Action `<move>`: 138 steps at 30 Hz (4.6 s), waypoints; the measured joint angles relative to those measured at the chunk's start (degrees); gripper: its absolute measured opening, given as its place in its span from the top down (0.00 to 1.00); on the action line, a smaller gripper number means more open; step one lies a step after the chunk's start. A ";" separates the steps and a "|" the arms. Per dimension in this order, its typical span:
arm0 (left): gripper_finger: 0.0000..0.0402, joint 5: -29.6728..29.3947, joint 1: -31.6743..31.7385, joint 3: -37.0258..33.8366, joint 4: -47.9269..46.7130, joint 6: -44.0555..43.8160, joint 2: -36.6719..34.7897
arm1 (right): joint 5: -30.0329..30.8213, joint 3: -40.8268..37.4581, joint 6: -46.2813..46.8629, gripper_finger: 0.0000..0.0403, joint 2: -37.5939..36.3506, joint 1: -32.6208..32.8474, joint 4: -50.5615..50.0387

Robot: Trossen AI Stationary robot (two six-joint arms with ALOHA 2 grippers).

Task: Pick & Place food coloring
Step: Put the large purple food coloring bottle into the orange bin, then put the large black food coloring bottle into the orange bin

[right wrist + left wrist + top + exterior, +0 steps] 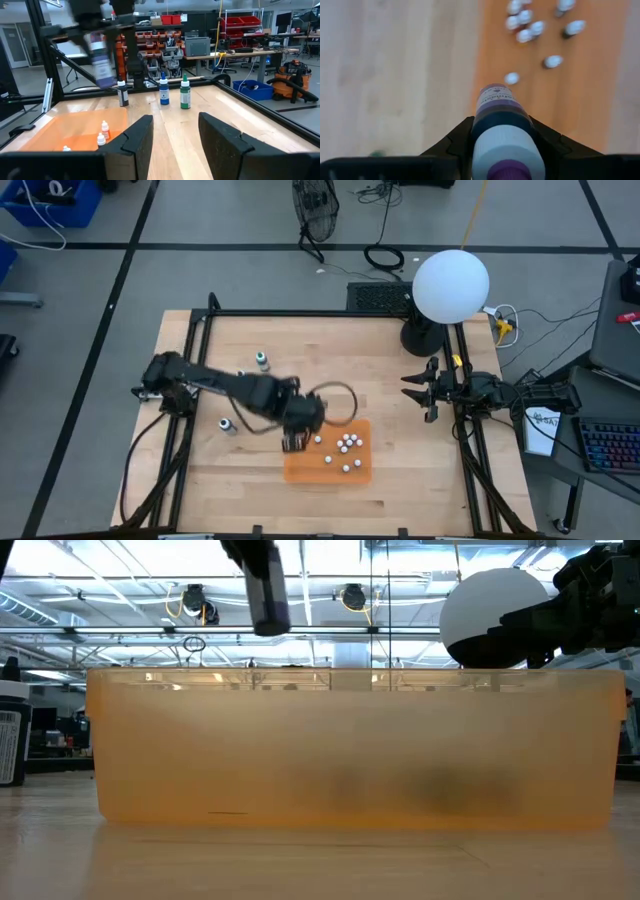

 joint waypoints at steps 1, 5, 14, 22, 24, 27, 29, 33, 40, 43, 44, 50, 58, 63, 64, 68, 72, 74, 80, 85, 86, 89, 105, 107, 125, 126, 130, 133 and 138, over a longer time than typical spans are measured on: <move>0.65 0.02 -0.87 0.00 1.11 0.04 0.67 | 0.00 0.00 0.00 0.63 0.02 -0.01 0.00; 0.65 -0.05 -2.99 -0.02 3.70 0.51 3.84 | 0.00 0.00 -0.01 0.63 0.02 0.00 0.02; 0.65 -1.57 -2.24 -0.07 2.01 0.52 10.15 | 0.00 0.00 0.00 0.63 0.00 0.00 0.02; 0.65 -1.24 -0.09 -1.65 2.29 0.97 11.62 | 0.00 0.00 -0.02 0.64 0.00 0.00 0.00; 0.65 -0.73 0.41 -2.93 2.39 0.85 11.69 | 0.00 0.00 0.00 0.64 0.00 -0.02 0.00; 0.65 0.67 1.07 -5.03 3.32 0.93 11.77 | 0.00 0.00 -0.01 0.64 0.00 0.00 0.00; 0.65 1.97 1.65 -6.66 4.67 0.88 11.70 | 0.00 0.00 0.00 0.64 0.00 0.00 0.00; 0.65 4.77 2.38 -8.78 7.17 1.78 11.79 | 0.00 0.00 0.00 0.64 0.00 0.00 0.00; 0.65 8.03 3.06 -9.81 10.30 3.77 11.73 | 0.00 0.00 -0.01 0.65 0.00 0.00 0.00; 0.65 8.03 3.16 -9.81 10.59 4.22 11.73 | 0.00 0.00 0.00 0.64 0.00 0.00 0.00; 0.65 8.02 3.21 -9.81 10.74 4.35 11.73 | 0.00 0.00 0.00 0.64 0.00 0.00 0.00; 0.65 8.08 3.22 -9.84 13.23 5.46 11.73 | 0.00 0.00 0.00 0.65 0.00 0.00 0.00; 0.65 8.06 3.37 -9.84 13.94 5.47 11.73 | 0.00 0.01 0.00 0.63 0.00 0.00 0.00; 0.65 7.96 3.37 -9.84 13.79 5.71 11.73 | 0.00 0.01 0.00 0.63 0.00 -0.01 0.00; 0.65 7.91 3.37 -9.84 13.80 5.72 11.73 | 0.00 0.00 -0.02 0.63 0.00 0.00 0.00; 0.65 7.61 3.39 -9.85 13.65 5.73 11.73 | 0.00 0.00 0.00 0.63 0.00 -0.02 0.00; 0.65 7.65 3.37 -12.55 17.16 5.74 11.66 | 0.00 0.00 -0.01 0.64 0.02 0.00 -0.02; 0.65 8.81 3.39 -13.72 18.17 5.65 11.53 | 0.00 0.01 -0.02 0.64 0.00 0.00 0.00; 0.65 9.35 3.37 -14.78 20.17 5.07 11.33 | 0.00 0.00 0.00 0.63 0.00 -0.01 -0.02; 0.49 9.52 3.37 -14.54 20.16 5.09 11.69 | 0.00 0.01 -0.01 0.64 0.02 0.00 -0.01; 0.44 9.42 3.37 -14.60 20.11 5.03 11.77 | 0.00 0.02 0.00 0.64 0.02 0.00 -0.03; 0.35 9.46 3.37 -14.58 19.92 4.00 11.64 | 0.00 0.01 -0.01 0.63 0.02 0.00 -0.03; 0.23 10.05 5.78 -14.50 15.50 -0.74 -0.11 | 0.00 0.01 -0.01 0.64 0.00 0.00 0.00; 0.23 9.78 5.99 -14.47 10.18 -4.63 -2.89 | 0.00 0.01 0.00 0.63 0.02 -0.01 0.00; 0.23 2.74 -9.66 -31.98 -11.13 -68.71 -25.02 | 0.00 0.01 0.00 0.64 0.02 0.00 0.01; 0.23 3.43 -10.17 -34.14 -10.13 -70.55 -25.93 | 0.00 0.01 0.00 0.64 0.02 -0.01 0.04; 0.23 4.82 -10.91 -40.89 -7.68 -74.47 -28.48 | 0.00 0.02 0.00 0.64 0.02 0.00 0.02; 0.23 6.95 -10.35 -45.07 -5.55 -75.00 -29.28 | 0.00 0.02 -0.02 0.65 0.02 0.00 0.02; 0.26 8.84 -9.48 -50.50 -2.06 -73.70 -29.32 | 0.00 0.02 0.00 0.64 0.02 0.00 0.02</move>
